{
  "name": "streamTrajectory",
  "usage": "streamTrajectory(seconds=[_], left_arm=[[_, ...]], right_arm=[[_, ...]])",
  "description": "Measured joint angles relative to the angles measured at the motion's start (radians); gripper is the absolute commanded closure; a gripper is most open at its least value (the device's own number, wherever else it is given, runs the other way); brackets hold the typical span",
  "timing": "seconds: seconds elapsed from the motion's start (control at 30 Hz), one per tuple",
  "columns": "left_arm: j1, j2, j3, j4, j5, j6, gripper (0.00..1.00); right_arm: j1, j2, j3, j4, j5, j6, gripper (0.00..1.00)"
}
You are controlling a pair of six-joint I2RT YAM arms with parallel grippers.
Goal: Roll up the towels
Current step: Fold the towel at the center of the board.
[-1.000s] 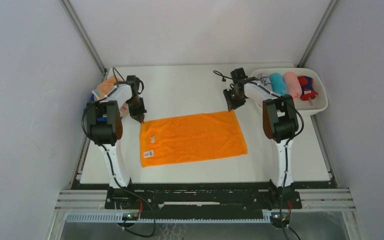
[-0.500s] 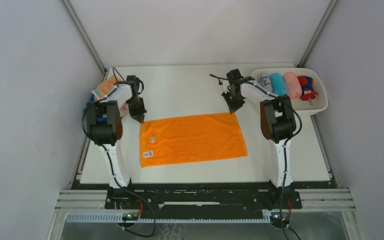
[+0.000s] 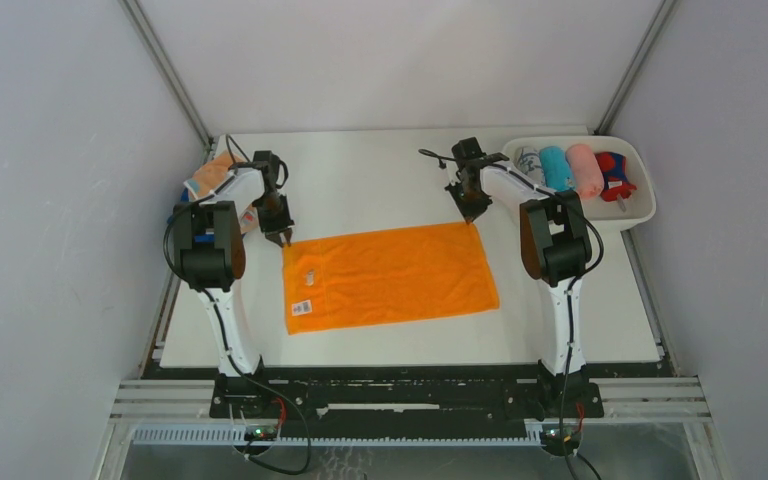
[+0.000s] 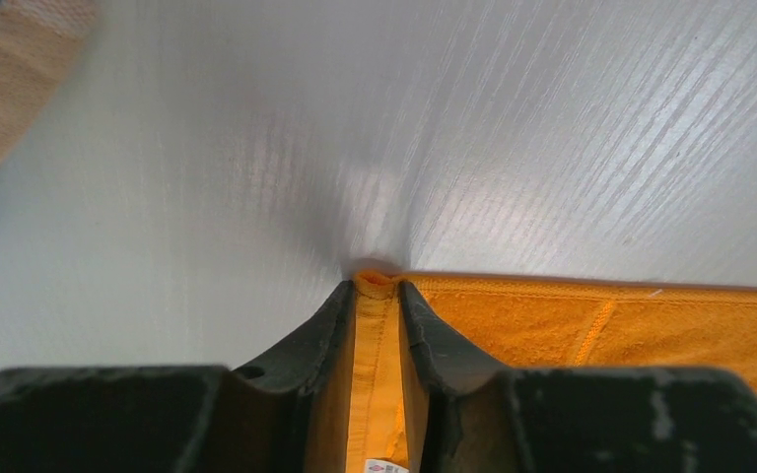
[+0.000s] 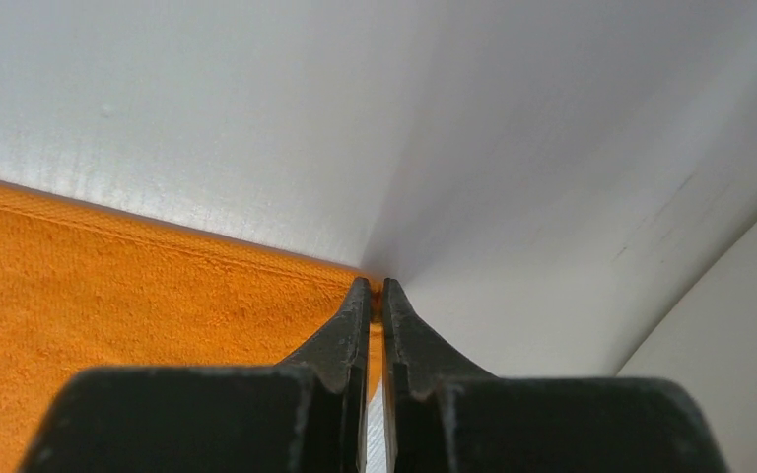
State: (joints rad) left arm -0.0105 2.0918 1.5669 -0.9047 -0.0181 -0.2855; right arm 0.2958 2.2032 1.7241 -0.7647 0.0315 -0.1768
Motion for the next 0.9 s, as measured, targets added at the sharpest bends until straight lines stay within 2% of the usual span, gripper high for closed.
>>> streamTrajectory(seconds=[0.43, 0.9], left_arm=[[0.002, 0.001, 0.000, -0.008, 0.016, 0.000, 0.71], [-0.015, 0.001, 0.000, -0.021, 0.022, -0.002, 0.73]], right_arm=[[-0.013, 0.002, 0.000, 0.025, 0.034, 0.000, 1.00], [-0.017, 0.000, -0.012, 0.051, 0.045, 0.005, 1.00]])
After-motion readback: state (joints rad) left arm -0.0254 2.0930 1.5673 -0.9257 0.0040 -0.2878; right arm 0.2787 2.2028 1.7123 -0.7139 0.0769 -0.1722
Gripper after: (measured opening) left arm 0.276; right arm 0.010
